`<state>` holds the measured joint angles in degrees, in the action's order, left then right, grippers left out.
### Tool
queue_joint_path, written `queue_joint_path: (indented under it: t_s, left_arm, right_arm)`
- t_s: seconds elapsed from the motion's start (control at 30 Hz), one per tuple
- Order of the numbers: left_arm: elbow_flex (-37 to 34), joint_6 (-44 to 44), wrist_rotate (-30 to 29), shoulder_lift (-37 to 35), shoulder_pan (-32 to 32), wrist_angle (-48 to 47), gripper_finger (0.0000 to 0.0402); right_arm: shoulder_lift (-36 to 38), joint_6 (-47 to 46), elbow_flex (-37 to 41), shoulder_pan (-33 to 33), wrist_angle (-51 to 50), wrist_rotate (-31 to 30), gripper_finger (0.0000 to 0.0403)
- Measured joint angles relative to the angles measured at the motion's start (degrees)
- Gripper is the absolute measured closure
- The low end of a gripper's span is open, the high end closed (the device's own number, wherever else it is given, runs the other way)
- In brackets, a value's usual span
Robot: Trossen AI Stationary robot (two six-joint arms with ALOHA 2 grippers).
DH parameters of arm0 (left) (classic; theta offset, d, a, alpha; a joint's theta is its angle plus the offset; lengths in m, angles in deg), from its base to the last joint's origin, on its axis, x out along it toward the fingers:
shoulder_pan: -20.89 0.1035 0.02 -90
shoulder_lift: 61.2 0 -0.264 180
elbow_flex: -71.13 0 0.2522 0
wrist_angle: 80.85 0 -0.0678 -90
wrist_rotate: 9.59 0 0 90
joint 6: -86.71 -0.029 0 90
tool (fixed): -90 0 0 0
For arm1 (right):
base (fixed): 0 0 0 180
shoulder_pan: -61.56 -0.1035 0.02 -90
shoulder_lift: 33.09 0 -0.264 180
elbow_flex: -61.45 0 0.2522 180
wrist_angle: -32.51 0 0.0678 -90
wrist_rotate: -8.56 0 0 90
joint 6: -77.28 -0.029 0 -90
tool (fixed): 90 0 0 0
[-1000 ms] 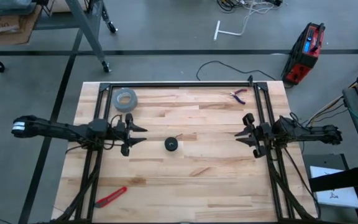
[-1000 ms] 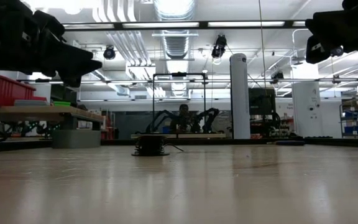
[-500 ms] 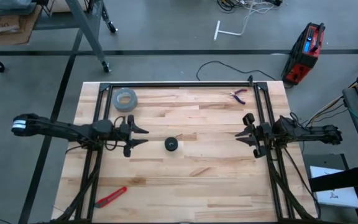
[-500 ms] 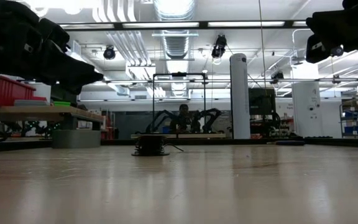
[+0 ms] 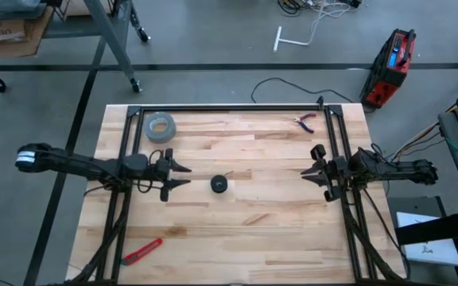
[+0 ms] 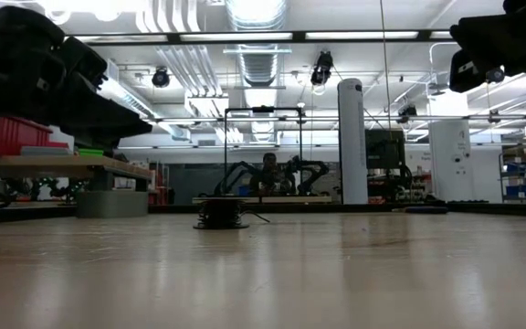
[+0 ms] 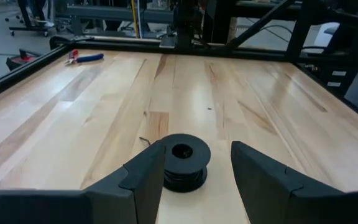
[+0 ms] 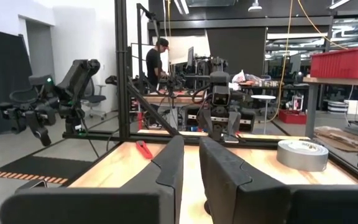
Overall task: Coil cords
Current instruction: Return to Home Position
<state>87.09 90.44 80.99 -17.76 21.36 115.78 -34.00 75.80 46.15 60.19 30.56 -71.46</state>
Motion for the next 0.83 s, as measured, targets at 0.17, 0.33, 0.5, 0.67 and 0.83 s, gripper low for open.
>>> queue_joint_path:
  t_s: [0.17, 0.33, 0.5, 0.67, 0.83]
  left_arm:
    - [0.0, 0.0, 0.0, 1.2, 0.0, 0.0, 0.0226]
    - [0.0, 0.0, 0.0, 2.3, 0.0, 0.0, 0.0226]
    - [0.0, 0.0, 0.0, 3.4, 0.0, 0.0, 0.0226]
    - [0.0, 0.0, 0.0, 4.3, 0.0, 0.0, 0.0226]
    - [0.0, 0.0, 0.0, 5.3, 0.0, 0.0, 0.0226]
  right_arm:
    - [0.0, 0.0, 0.0, 0.0, 0.0, 0.0, 0.0343]
    - [0.0, 0.0, 0.0, 0.0, 0.0, 0.0, 0.0333]
    - [0.0, 0.0, 0.0, 0.0, 0.0, 0.0, 0.0326]
    - [0.0, 0.0, 0.0, 0.0, 0.0, 0.0, 0.0326]
    - [0.0, 0.0, 0.0, 0.0, 0.0, 0.0, 0.0340]
